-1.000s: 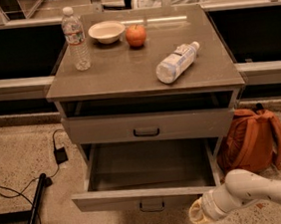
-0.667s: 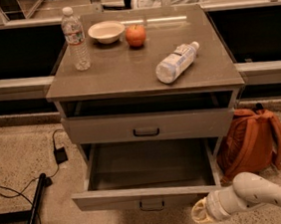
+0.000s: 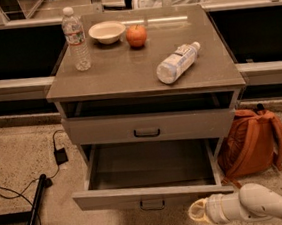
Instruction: Close middle drawer
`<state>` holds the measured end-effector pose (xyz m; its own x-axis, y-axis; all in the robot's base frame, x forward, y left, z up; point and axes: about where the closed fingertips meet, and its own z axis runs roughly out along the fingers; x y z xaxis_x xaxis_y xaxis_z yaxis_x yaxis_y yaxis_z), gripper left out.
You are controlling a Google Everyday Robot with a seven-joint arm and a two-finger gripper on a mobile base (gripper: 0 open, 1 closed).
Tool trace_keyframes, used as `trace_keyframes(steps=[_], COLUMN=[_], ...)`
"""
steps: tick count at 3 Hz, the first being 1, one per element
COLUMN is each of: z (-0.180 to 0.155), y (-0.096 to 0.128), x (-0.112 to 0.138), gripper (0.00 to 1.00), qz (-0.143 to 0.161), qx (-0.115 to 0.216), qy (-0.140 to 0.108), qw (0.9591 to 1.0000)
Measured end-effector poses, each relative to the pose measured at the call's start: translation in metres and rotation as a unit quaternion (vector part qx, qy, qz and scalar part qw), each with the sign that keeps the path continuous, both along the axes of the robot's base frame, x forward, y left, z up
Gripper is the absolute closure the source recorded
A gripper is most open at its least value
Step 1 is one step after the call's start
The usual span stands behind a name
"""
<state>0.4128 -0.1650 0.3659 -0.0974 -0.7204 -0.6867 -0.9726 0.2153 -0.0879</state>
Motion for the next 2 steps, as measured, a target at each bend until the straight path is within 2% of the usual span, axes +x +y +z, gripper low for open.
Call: trace_keyframes(steps=[1,2], z=[-0.006,-0.008], y=[0.02,0.027], x=[0.025,0.036], gripper=[1.0,1.0], qz=[-0.055,-0.07], qx=[0.03,0.037], qy=[-0.017,-0.027], qw=[0.9979,0.9965])
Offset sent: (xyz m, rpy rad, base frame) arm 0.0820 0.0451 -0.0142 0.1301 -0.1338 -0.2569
